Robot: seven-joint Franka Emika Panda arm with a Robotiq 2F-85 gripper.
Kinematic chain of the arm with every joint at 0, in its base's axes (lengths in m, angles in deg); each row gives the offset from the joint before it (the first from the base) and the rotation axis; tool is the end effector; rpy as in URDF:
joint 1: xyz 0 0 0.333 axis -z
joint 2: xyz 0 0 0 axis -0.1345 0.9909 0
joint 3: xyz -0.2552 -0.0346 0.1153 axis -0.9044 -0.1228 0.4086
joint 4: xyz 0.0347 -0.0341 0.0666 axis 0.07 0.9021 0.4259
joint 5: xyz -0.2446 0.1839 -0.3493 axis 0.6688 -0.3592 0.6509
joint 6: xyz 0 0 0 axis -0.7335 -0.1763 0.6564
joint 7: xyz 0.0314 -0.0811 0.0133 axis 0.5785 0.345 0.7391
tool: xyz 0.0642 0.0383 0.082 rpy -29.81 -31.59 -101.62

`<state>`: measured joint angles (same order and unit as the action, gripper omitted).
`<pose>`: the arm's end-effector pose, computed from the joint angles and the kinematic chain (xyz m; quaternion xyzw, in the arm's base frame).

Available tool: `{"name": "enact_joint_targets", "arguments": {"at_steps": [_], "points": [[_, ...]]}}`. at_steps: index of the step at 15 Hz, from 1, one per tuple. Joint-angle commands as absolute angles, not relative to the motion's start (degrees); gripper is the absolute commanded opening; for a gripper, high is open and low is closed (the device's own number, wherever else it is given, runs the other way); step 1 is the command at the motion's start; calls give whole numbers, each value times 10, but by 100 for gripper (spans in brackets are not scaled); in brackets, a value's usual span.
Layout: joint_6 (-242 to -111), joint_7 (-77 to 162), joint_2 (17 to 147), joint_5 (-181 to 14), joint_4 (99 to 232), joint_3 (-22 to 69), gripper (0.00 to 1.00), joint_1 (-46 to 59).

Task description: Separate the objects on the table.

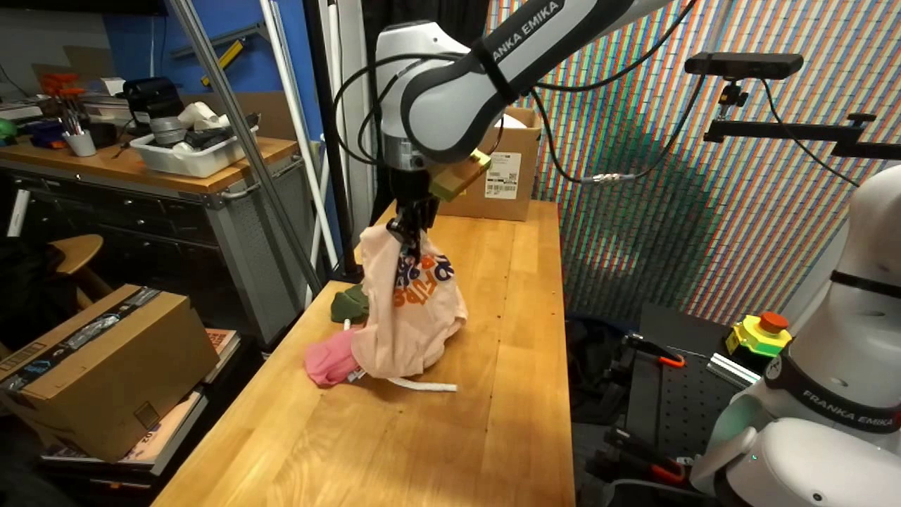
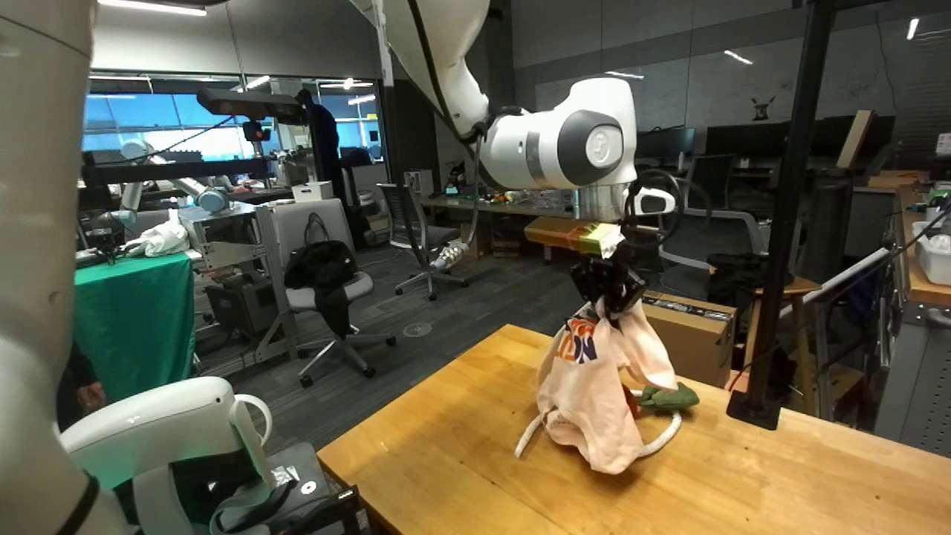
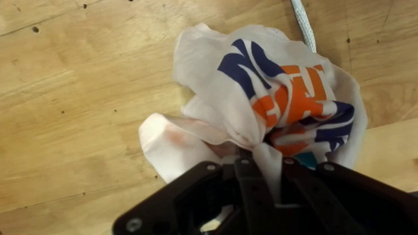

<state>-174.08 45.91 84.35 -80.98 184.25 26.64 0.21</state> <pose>0.6598 0.0715 0.2377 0.9990 0.0166 0.0243 0.0337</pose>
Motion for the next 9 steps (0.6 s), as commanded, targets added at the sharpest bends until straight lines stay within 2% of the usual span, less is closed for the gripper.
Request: {"name": "enact_joint_targets", "arguments": {"at_steps": [1,9], "points": [[-1733,493,779,-783,1865,259,4,13],[-1655,549,732,-705,1820,244,4,40]]}}
